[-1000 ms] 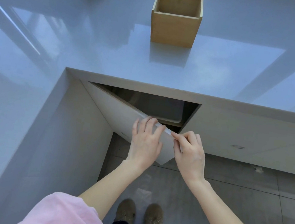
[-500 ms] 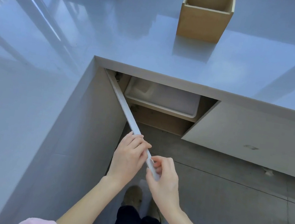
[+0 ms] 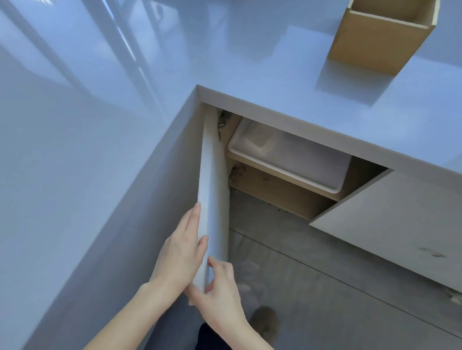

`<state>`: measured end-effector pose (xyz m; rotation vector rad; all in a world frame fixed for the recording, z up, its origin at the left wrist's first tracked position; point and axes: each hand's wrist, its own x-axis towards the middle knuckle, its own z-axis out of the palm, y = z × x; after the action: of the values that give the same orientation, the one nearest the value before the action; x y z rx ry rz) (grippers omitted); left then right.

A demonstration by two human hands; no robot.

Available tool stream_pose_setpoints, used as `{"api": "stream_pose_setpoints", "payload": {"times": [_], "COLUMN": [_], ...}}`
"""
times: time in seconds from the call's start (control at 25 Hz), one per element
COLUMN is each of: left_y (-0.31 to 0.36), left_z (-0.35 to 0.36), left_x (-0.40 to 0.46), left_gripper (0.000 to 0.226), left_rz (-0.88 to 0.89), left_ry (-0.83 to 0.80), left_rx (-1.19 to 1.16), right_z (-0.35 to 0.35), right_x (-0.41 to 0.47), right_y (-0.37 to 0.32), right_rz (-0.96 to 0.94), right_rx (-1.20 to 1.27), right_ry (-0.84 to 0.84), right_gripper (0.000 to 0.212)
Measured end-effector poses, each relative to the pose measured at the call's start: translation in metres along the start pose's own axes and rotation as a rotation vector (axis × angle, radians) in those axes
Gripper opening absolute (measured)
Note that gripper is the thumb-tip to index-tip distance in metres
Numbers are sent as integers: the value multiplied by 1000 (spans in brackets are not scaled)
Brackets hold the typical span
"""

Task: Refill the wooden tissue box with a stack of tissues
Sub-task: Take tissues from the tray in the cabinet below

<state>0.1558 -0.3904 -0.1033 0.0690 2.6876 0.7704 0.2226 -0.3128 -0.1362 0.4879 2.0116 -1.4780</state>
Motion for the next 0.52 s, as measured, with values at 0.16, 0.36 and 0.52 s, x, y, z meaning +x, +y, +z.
{"api": "stream_pose_setpoints", "payload": {"times": [0.16, 0.36, 0.52], "left_y": [-7, -18, -22], "left_z": [-10, -19, -23], "left_x": [-2, 1, 5], "left_gripper": [57, 54, 53], "left_rz": [-72, -110, -133], "left_ry": [52, 71, 77], "left_rx": [-12, 13, 44], "right_z": [24, 39, 34], "right_x": [8, 16, 25], "right_y": [-15, -29, -33], "right_rz": [-21, -36, -120], "right_rx": [-58, -96, -84], "right_ry": [-55, -100, -126], "right_gripper": [73, 56, 54]}}
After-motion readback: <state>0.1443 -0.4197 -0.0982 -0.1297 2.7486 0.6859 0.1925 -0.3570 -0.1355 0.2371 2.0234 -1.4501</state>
